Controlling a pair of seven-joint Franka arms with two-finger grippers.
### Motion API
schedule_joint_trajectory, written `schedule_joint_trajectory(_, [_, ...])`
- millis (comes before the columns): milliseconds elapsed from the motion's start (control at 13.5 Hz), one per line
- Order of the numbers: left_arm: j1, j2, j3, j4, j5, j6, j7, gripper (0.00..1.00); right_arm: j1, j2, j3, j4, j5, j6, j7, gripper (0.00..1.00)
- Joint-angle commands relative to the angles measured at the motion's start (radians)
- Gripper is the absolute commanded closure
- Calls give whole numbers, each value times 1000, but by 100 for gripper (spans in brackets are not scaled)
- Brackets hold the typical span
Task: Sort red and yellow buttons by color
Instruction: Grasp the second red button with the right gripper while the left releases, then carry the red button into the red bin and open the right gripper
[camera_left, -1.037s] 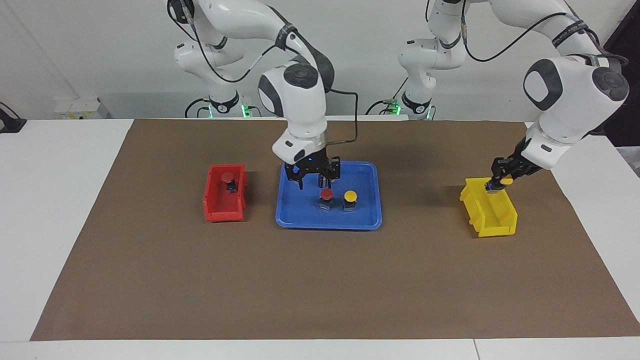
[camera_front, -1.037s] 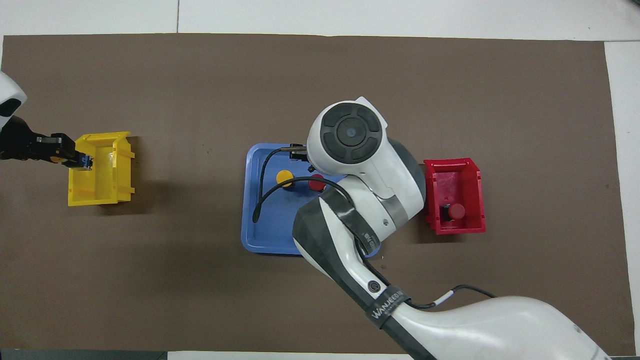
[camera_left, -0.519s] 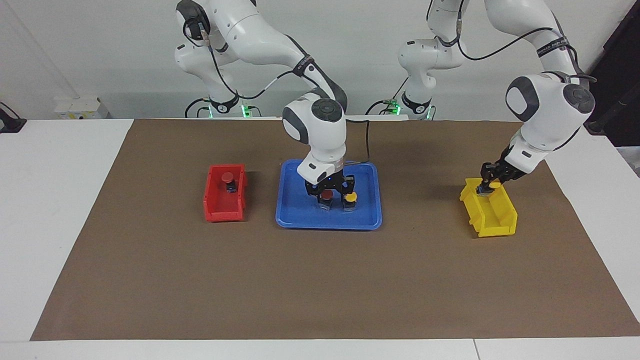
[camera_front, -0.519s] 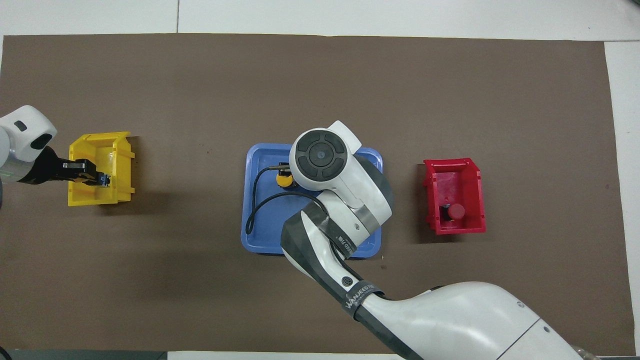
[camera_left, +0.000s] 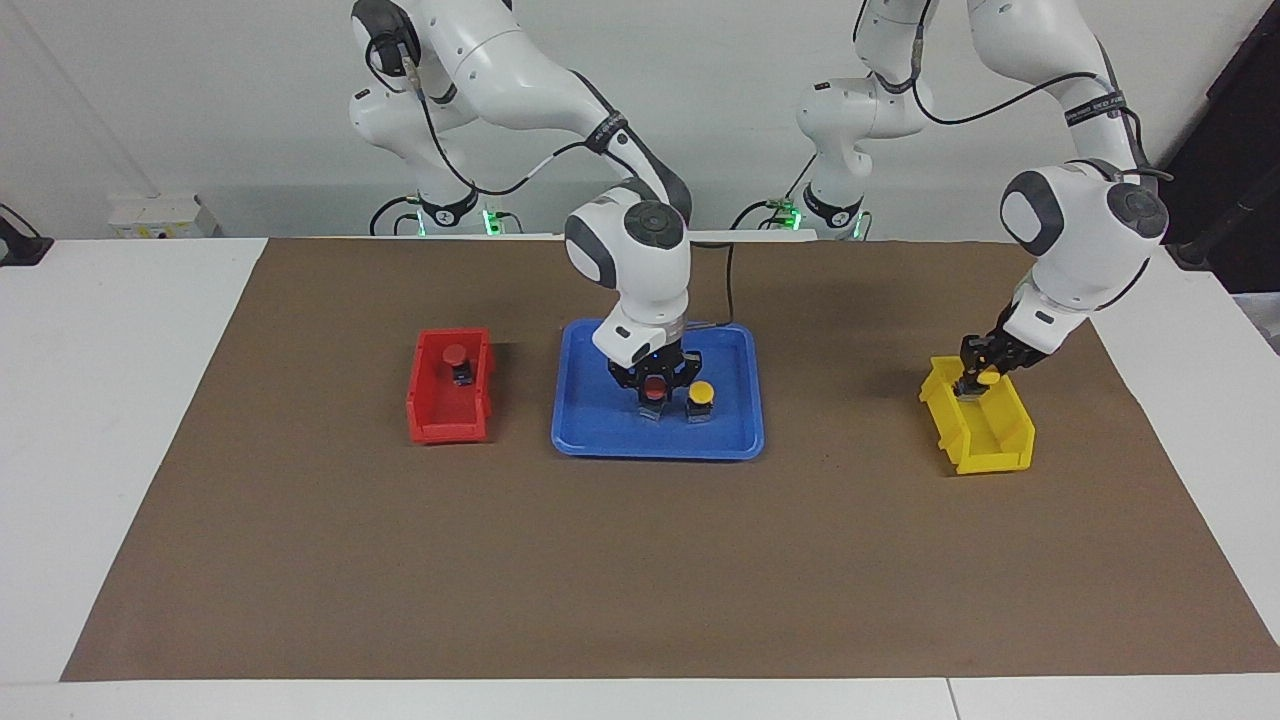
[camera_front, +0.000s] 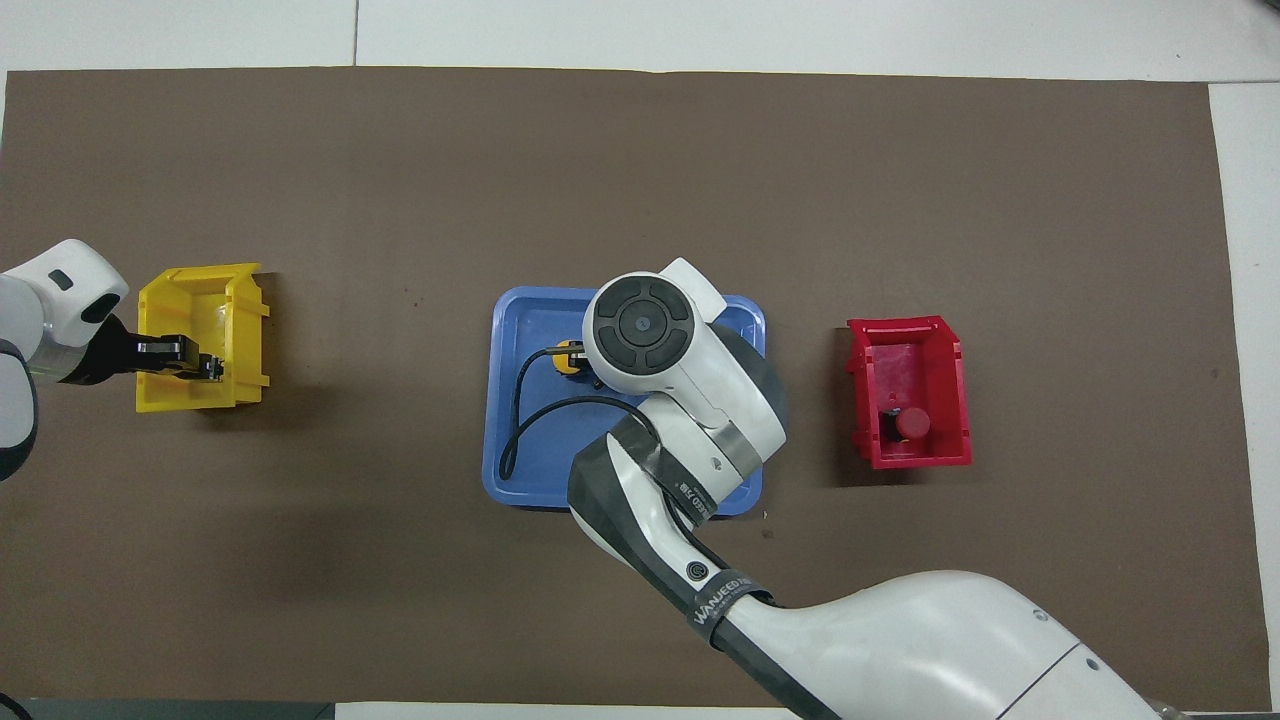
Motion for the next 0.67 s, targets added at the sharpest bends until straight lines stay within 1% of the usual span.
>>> schedule_joint_trajectory(0, [16,-13,-5,-47,20,47,14,89,-46,-22,0,122,-9,-173,-15,81])
schedule_joint_trajectory(74, [16,-13,-5,-47,20,47,14,83,-104,-46,3,147,-3,-227,-79,81])
schedule_joint_trajectory(148, [16,-13,-5,-49,20,48,15,83,-164,-94,3,135,4,-249,-156,81])
schedule_joint_trajectory(222, [17,-13,-5,-47,20,48,15,74,-234,-143,3,90,4,-272,-240,81])
schedule_joint_trajectory(296, [16,-13,-5,-47,20,50,12,54,-284,-190,3,39,6,-284,-320,81])
schedule_joint_trajectory(370, [16,-12,-7,-46,20,51,11,37,-328,-229,3,-11,7,-284,-397,81])
schedule_joint_trajectory(444, [16,-12,-7,-46,20,51,11,29,-376,-258,3,-57,30,-277,-467,80])
schedule_joint_trajectory(519, [16,-12,-7,-41,20,50,11,26,-407,-269,3,-82,67,-272,-520,79])
schedule_joint_trajectory(593, [16,-10,-7,-35,20,44,9,26,-436,-278,3,-111,85,-257,-561,79])
